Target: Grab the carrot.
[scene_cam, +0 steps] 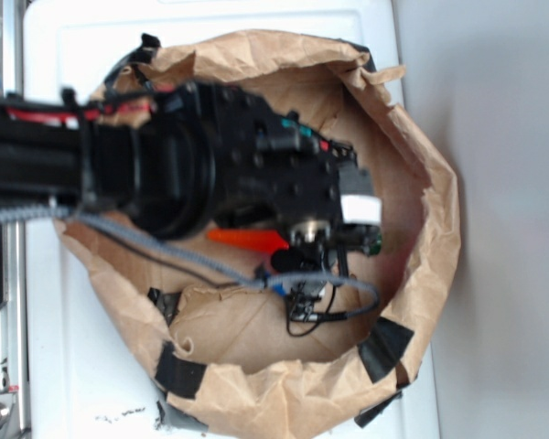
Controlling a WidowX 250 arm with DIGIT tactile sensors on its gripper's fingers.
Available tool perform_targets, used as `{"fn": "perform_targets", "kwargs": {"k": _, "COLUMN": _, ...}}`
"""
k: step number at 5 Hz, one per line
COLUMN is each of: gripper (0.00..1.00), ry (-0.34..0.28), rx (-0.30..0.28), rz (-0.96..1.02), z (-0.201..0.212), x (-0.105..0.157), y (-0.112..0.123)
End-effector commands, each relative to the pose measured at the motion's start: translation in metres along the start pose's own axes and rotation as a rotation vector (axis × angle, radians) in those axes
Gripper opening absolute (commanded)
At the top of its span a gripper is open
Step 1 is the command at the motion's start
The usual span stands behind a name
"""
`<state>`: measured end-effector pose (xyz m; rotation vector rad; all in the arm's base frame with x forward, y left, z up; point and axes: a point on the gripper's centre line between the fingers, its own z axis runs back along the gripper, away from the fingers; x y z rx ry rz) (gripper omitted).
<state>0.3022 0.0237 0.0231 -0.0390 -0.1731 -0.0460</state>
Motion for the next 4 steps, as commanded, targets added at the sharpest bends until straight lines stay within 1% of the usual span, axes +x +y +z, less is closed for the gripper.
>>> {"fn": "perform_targets", "kwargs": {"k": 1, "gripper": 0.0, "ry": -0.04, "rx": -0.085, "rz": 0.02, "z": 0.088, "x": 0.016, "y": -0.011}}
{"fn": "perform_targets", "kwargs": {"k": 2, "gripper": 0.0, "ry": -0.031, "rx": -0.109, "rz": 0.034, "z": 0.117, "x": 0.021, "y": -0.016}}
{"fn": "perform_targets", "kwargs": {"k": 3, "gripper": 0.0, "ry": -0.037, "rx": -0.116, "rz": 0.027, "z": 0.126, "x": 0.021, "y": -0.02}}
{"fn": "perform_targets", "kwargs": {"k": 4, "gripper": 0.0, "ry": -0.067, "rx": -0.07, "rz": 0.031, "z": 0.126, "x": 0.016, "y": -0.023}}
